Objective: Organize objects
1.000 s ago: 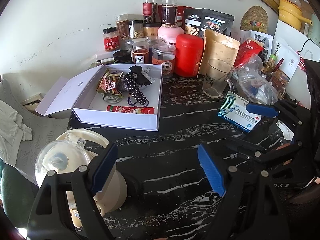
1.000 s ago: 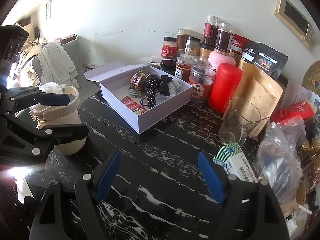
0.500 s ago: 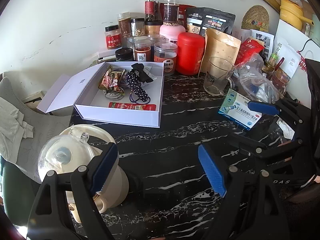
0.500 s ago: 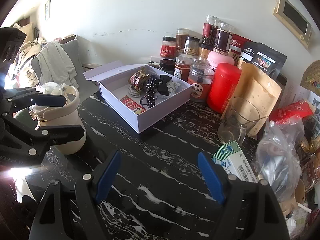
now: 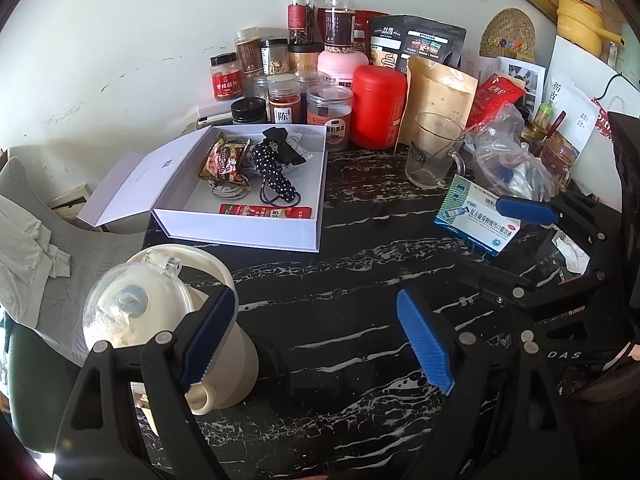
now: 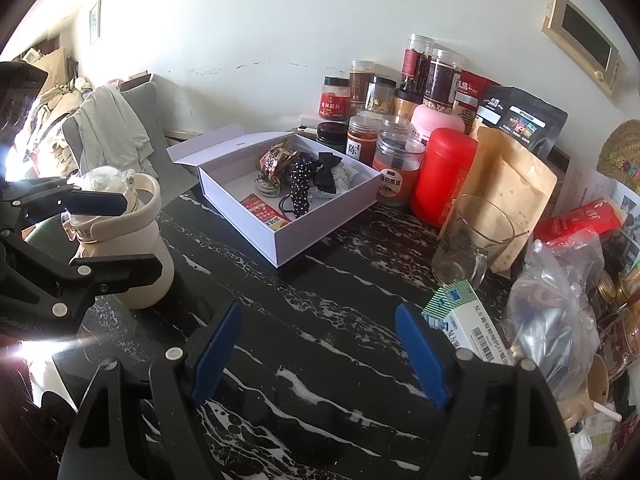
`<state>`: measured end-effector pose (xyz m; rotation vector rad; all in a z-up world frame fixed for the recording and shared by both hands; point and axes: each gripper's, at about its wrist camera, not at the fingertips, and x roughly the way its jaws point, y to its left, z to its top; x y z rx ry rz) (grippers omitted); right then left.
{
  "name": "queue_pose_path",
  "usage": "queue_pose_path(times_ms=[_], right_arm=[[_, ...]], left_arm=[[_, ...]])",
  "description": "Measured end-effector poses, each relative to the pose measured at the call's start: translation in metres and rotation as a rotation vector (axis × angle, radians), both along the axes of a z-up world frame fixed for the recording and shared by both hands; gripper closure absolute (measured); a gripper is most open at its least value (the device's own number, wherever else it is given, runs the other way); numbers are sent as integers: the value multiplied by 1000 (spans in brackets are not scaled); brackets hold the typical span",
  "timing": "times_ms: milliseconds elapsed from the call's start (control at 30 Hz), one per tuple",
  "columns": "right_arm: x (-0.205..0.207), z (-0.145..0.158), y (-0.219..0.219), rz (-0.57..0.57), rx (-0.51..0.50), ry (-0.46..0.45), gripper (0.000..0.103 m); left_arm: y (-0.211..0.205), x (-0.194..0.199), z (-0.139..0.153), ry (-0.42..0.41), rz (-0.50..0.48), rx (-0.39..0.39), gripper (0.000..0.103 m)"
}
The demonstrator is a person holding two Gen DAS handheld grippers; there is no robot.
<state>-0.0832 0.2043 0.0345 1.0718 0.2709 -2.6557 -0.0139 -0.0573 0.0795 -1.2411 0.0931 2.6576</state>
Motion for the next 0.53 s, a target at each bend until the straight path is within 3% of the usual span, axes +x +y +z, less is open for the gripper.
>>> queue_pose_path(times_ms=[533], right_arm=[[21, -5, 10, -37, -17, -2, 23]], left_arm=[[10, 19, -4, 12, -13, -15, 20]])
